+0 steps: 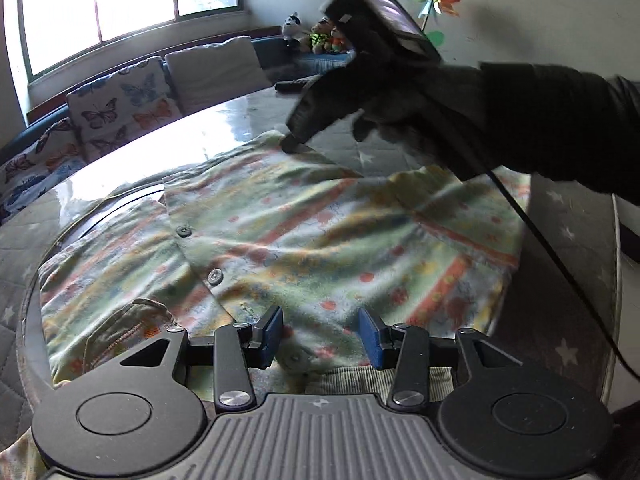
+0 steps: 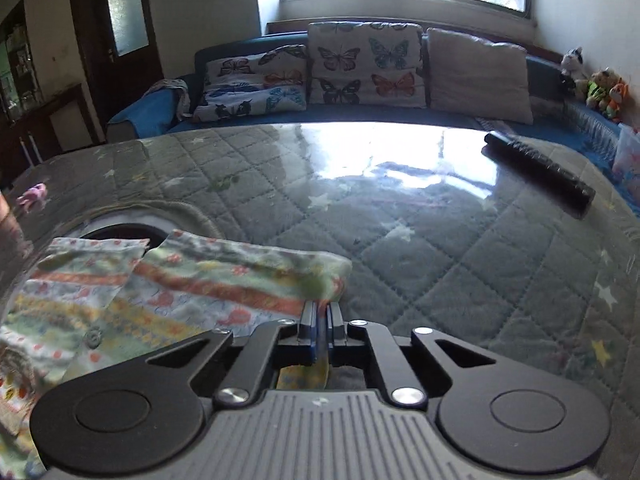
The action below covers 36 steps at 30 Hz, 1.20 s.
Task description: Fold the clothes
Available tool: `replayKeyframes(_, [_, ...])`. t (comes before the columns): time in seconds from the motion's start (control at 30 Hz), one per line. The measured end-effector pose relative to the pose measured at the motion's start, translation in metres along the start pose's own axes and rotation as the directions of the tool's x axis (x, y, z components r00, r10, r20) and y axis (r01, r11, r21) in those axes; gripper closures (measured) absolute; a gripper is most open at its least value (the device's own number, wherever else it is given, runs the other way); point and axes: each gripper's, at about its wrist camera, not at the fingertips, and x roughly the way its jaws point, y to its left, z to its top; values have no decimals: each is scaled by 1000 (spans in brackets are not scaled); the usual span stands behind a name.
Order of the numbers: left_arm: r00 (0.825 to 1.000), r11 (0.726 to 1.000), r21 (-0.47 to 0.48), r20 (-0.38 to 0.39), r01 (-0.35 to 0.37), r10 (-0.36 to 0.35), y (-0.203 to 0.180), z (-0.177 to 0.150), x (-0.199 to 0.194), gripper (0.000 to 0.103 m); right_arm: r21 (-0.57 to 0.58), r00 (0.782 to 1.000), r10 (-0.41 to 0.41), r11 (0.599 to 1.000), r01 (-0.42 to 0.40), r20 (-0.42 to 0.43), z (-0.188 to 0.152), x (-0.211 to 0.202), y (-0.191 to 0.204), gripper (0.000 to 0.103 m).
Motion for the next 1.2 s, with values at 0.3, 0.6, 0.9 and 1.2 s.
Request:
replayKeyframes(0.3, [1000,1000,7,6,0,0,-4,2,0,57,-44,1000,-19,999,20,23,8,-8,0,93])
replayKeyframes(0.6, [999,1000,11,38,-9,9,-14,11,-6,57,-136,994,110,985,-111,-14,-27,-65,23,92])
replayKeyframes(0.9, [997,998,8,46,-55,54,-19,19,-10,57,-277,984,168,944,-180,-65,-92,-121,55,85])
replayKeyframes(1.2, [995,995,-22,8,-101,101,-25,27,6,46,-321,988,149,935,-153,-39,-151,-173,59,68])
